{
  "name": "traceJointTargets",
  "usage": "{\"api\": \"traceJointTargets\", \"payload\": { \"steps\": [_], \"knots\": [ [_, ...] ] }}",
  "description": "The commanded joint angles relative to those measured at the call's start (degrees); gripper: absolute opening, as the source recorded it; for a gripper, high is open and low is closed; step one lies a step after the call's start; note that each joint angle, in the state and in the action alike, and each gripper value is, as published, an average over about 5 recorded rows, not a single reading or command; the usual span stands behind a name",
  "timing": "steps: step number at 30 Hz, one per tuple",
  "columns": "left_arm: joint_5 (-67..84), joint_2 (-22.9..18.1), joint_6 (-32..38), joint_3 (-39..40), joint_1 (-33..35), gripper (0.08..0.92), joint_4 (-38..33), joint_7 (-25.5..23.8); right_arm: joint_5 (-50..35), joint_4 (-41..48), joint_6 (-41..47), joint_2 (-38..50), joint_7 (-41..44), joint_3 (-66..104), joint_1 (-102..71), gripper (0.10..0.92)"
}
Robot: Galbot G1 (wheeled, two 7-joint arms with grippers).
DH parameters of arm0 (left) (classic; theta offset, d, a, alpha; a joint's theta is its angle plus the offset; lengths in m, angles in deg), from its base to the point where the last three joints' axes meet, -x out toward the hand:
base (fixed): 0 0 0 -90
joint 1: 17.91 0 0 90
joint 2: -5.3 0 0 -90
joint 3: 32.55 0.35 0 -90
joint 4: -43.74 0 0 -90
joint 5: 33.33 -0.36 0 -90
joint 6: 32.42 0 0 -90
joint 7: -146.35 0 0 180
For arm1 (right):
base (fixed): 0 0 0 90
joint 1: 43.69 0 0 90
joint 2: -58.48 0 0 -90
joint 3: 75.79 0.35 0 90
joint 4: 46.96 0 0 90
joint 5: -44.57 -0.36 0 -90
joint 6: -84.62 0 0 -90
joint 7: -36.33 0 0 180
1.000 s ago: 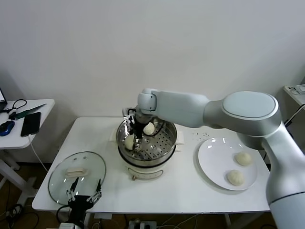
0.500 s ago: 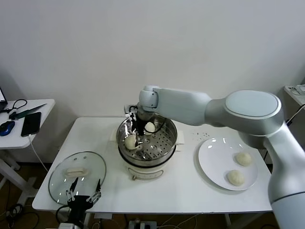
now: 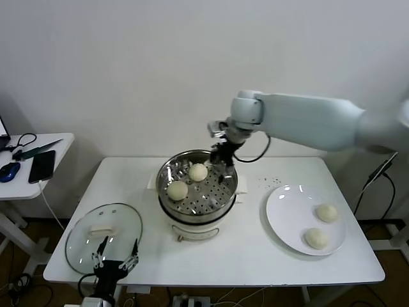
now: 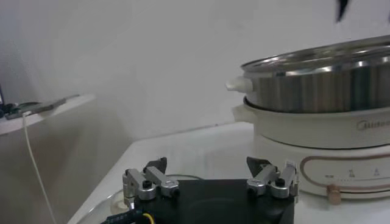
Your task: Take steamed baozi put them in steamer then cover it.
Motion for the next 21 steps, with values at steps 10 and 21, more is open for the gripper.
{"api": "traceJointTargets", "payload": {
  "steps": [10, 21],
  "knots": [
    [-0.35, -0.03, -0.02, -1.08, 0.79, 0.823, -0.03, 0.01, 26.52, -12.04, -1.91, 35.58, 3.54, 9.07, -19.9, 0.823],
    [-0.48, -0.56, 0.06, -2.01, 1.38, 0.823, 0.53, 0.07, 33.64, -4.63, -3.21, 34.14, 3.72, 19.58, -35.84, 0.823]
  ]
}}
